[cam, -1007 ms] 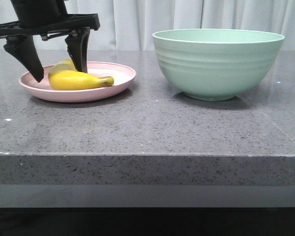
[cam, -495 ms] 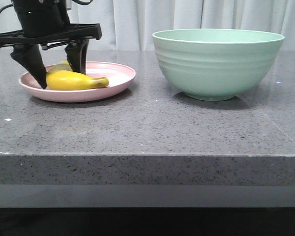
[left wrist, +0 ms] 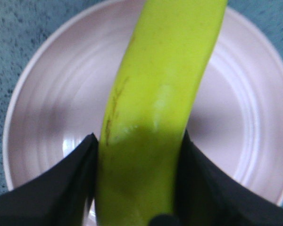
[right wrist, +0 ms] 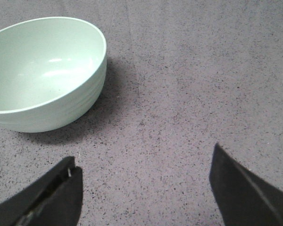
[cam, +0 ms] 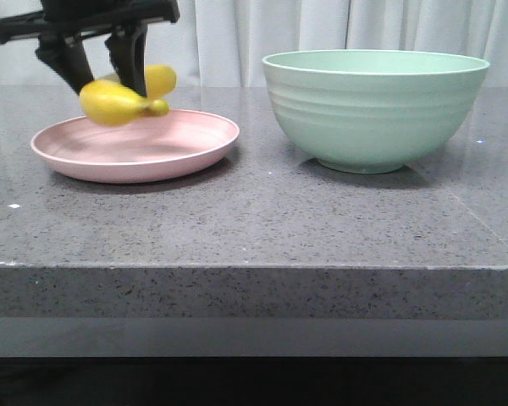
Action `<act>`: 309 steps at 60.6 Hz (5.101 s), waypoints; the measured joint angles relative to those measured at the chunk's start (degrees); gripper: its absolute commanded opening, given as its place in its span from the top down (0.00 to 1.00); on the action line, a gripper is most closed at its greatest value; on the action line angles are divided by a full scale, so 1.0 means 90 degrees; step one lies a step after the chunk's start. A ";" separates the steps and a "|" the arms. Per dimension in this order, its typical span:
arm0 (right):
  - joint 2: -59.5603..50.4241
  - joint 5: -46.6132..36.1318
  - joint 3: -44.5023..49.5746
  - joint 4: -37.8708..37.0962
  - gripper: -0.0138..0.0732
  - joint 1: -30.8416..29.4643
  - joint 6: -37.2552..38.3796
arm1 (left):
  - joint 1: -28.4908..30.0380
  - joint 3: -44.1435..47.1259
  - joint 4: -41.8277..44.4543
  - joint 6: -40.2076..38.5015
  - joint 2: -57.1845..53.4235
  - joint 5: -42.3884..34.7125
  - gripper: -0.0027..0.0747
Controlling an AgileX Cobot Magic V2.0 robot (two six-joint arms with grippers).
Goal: Transfer banana from pink plate to green bowl
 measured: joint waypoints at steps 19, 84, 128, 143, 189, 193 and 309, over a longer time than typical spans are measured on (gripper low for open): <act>0.0000 -0.0083 0.0000 0.0023 0.18 0.0000 0.0000 | -0.0288 -0.0044 0.0222 0.0497 -0.0992 0.0020 0.70; 0.3088 0.2188 -0.2029 0.4556 0.18 0.0526 -0.4849 | -0.1098 0.4208 -0.1864 0.5979 -0.4668 -0.2660 0.73; 0.4180 0.1658 -0.3121 0.5242 0.18 0.1949 -0.7389 | -0.1107 0.4208 -0.2453 0.7103 -0.4668 -0.2701 0.73; 0.4461 0.1703 -0.3393 0.5697 0.22 0.1949 -0.8061 | -0.1107 0.4208 -0.2474 0.7111 -0.4668 -0.2701 0.73; 0.6007 0.2018 -0.4814 0.5754 0.37 0.2662 -0.8437 | -0.1107 0.4208 -0.2474 0.7111 -0.4668 -0.2701 0.73; 0.6007 0.2026 -0.4814 0.5782 0.48 0.2662 -0.8437 | -0.1107 0.4208 -0.2474 0.7111 -0.4668 -0.2701 0.73; 0.6361 0.1272 -0.5474 0.5059 0.51 0.0473 -0.6627 | -0.1107 0.4208 -0.2469 0.7159 -0.4668 -0.2819 0.24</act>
